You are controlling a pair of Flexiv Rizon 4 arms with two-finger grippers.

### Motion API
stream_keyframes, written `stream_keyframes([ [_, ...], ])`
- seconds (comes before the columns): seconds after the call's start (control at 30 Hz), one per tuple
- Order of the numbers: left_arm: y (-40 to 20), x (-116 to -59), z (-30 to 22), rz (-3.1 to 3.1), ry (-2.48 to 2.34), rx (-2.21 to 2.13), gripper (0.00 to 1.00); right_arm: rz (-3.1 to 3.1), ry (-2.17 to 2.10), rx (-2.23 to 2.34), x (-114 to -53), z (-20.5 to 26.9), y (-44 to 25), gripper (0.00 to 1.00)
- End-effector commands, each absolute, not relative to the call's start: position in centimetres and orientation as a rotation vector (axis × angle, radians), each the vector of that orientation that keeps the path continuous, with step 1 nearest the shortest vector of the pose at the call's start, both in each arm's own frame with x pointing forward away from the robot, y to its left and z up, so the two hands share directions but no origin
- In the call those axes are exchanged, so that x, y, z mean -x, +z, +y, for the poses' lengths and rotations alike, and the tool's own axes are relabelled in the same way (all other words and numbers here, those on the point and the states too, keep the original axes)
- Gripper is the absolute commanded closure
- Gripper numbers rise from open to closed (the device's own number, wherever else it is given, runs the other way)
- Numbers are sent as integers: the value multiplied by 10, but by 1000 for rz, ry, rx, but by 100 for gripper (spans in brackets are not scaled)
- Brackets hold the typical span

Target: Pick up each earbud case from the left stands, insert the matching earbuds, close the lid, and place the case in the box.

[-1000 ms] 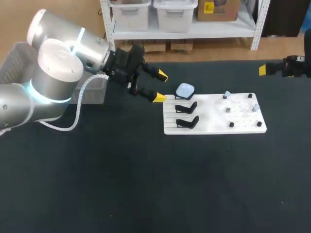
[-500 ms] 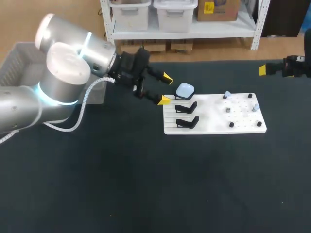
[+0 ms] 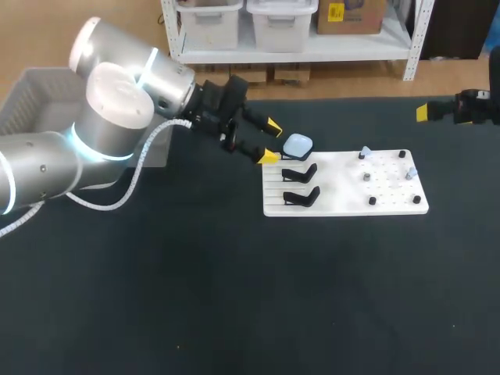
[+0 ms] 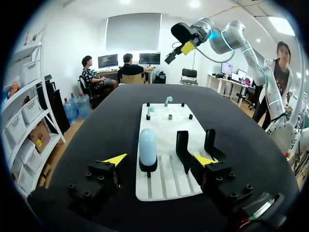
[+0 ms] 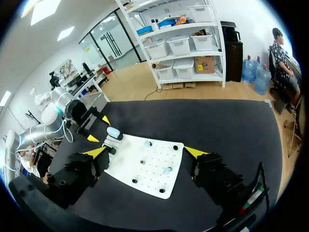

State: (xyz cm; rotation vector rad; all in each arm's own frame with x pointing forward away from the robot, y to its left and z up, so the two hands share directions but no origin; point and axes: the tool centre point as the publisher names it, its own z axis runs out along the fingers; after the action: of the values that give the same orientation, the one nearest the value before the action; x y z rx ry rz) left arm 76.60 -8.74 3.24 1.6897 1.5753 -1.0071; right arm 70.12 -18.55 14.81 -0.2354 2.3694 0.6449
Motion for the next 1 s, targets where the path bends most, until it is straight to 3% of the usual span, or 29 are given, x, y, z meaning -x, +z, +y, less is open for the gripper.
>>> stream_keyframes([
  [0.03,28,-774,-93,1577,-1027,-1707,18,2371,642,234,-701,-185,149,0],
  [0.33,24,-774,-101,1586,-1032,-1703,24,2371,642,234,-701,-185,149,0],
  [1.0,19,-777,-111,1589,-1026,-1683,50,2371,642,234,-701,-185,149,0],
])
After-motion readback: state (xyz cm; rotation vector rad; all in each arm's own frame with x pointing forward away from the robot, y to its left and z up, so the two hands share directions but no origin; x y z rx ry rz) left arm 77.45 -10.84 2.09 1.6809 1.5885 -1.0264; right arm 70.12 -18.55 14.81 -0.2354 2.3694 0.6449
